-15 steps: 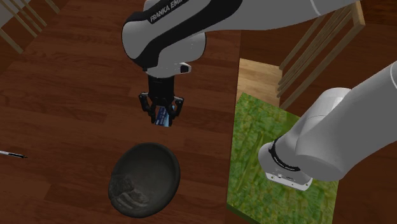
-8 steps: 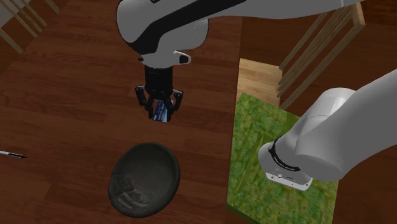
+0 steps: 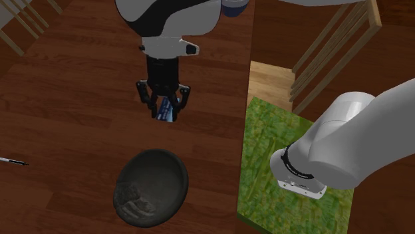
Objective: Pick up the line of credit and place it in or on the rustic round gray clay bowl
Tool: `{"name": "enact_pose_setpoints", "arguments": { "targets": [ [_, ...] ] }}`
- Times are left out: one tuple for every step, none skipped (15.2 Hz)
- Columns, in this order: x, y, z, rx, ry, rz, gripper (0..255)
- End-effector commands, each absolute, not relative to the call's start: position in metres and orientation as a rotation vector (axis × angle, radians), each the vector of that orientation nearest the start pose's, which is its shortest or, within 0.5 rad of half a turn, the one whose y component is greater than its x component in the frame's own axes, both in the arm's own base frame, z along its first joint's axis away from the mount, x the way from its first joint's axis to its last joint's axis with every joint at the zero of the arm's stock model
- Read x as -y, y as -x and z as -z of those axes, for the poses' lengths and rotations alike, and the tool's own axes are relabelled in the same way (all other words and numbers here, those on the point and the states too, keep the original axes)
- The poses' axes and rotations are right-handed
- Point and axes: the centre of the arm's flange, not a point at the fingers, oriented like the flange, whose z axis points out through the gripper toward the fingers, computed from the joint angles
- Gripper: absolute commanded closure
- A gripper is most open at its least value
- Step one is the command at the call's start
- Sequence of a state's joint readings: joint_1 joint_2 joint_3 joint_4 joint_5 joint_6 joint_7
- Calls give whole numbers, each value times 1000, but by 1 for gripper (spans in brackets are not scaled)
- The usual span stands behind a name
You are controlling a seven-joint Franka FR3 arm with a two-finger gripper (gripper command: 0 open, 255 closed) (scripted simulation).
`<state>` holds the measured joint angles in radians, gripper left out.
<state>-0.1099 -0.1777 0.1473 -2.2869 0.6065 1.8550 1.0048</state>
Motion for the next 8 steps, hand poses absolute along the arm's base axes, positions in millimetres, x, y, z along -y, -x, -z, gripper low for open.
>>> {"name": "enact_pose_setpoints", "arguments": {
  "targets": [
    [-63,-462,-428,-1566,2231,-667,255],
    [-63,-462,-433,-1566,2231,-667,255],
    [-63,-462,-439,-1566,2231,-667,255],
    [-63,-462,-444,-1566,2231,-667,255],
    [-63,-462,-449,-1566,2231,-667,255],
    [-63,-462,-454,-1566,2231,-667,255],
    [-63,-462,-460,-1566,2231,-667,255],
    [-63,-462,-465,-1566,2231,-667,255]
  ]
}}
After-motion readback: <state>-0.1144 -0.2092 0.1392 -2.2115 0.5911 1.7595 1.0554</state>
